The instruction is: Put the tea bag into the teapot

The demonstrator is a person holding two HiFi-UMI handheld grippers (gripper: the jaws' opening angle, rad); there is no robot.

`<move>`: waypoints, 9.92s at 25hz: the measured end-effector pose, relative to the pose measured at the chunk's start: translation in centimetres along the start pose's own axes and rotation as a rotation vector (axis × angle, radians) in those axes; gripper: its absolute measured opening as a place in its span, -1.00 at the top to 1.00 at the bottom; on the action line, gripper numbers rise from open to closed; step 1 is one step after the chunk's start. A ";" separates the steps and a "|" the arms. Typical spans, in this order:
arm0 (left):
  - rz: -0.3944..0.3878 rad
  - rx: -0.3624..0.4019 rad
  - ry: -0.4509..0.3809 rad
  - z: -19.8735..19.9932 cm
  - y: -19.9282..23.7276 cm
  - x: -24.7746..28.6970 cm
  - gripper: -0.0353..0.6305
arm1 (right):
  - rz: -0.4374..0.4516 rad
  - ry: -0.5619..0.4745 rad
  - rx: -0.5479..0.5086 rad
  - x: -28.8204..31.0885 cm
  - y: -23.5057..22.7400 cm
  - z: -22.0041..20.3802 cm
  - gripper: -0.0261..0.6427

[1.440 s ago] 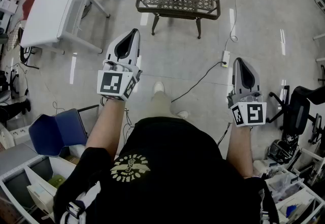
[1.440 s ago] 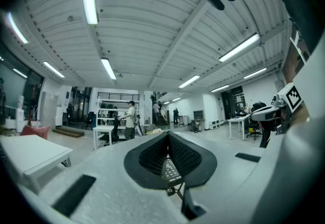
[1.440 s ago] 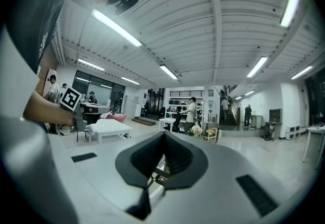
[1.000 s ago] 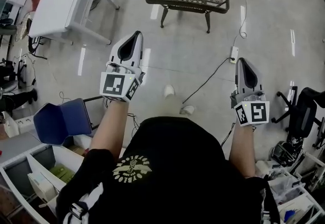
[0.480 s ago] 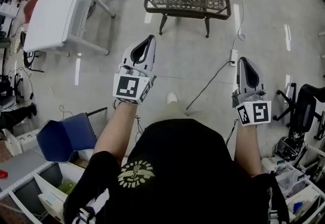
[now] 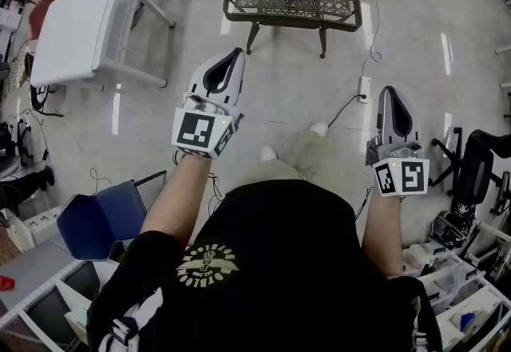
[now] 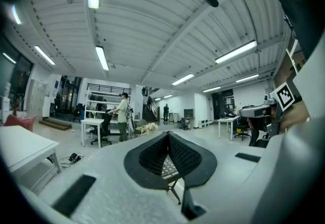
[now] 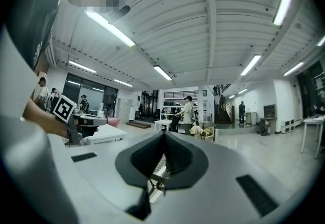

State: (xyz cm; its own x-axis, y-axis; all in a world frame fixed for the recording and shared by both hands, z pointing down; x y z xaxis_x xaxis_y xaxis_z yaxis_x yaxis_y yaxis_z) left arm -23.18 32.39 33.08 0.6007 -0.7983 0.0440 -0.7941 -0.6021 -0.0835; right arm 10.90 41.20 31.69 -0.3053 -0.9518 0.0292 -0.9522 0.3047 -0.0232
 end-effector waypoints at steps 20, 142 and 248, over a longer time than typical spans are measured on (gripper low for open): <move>0.032 -0.070 -0.032 0.0 3.8 6.8 0.90 | 0.072 0.029 0.015 9.5 -4.4 -1.9 0.90; -0.163 -0.147 0.294 -10.1 21.8 49.2 0.90 | 0.057 0.207 0.021 51.6 -25.2 -3.9 0.90; 0.011 -0.161 0.297 -10.0 27.0 44.9 0.90 | 0.307 0.413 0.165 56.8 -20.9 -9.7 0.82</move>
State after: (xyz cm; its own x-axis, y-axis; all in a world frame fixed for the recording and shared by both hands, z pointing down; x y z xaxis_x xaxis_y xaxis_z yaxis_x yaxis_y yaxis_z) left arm -18.55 -19.84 42.72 0.5571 -0.7603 0.3341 -0.8193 -0.5688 0.0719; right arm 13.32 -18.85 43.48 -0.5806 -0.7166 0.3865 -0.8138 0.5255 -0.2480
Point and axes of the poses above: the fingertips, and each gripper's own axes: x forward along the fingers, y to its left, z out of its top, the point moved 8 cm from there along -x, backward along the fingers, and after that the axes turned 4 degrees about x, right-handed, at the moved point
